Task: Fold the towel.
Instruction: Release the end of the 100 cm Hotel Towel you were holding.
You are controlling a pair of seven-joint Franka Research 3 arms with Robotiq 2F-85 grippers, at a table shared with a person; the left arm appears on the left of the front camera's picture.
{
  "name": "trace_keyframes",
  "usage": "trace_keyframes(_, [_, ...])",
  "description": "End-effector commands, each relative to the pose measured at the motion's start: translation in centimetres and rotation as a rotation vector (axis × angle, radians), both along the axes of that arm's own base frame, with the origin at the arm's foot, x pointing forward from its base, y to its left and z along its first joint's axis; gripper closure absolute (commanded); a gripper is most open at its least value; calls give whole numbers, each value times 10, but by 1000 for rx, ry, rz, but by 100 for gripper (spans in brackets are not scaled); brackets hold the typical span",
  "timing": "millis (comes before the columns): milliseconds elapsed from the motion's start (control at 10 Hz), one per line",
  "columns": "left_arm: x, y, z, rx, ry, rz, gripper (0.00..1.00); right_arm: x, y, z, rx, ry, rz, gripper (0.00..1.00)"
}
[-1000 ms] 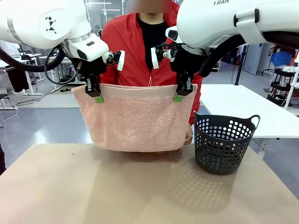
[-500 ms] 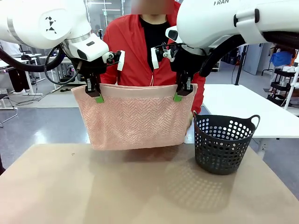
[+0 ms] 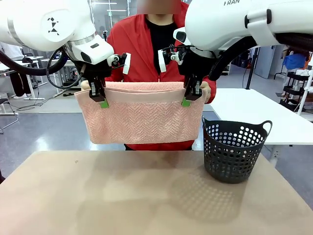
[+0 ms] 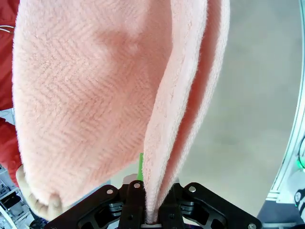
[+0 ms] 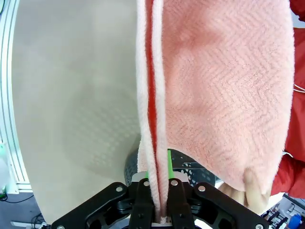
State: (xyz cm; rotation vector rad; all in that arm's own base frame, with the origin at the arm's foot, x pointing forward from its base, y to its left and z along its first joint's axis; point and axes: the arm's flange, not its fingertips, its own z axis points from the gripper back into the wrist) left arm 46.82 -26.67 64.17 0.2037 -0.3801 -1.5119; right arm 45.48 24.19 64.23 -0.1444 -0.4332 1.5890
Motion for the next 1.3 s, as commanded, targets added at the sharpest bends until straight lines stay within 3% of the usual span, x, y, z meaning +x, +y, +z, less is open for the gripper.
trace_keyframes(0, [0,1,2,6,-7,4,100,0,-2,2,-6,-10,-1,100])
trace_keyframes(1200, [0,1,2,6,-7,4,100,0,-2,2,-6,-10,-1,100])
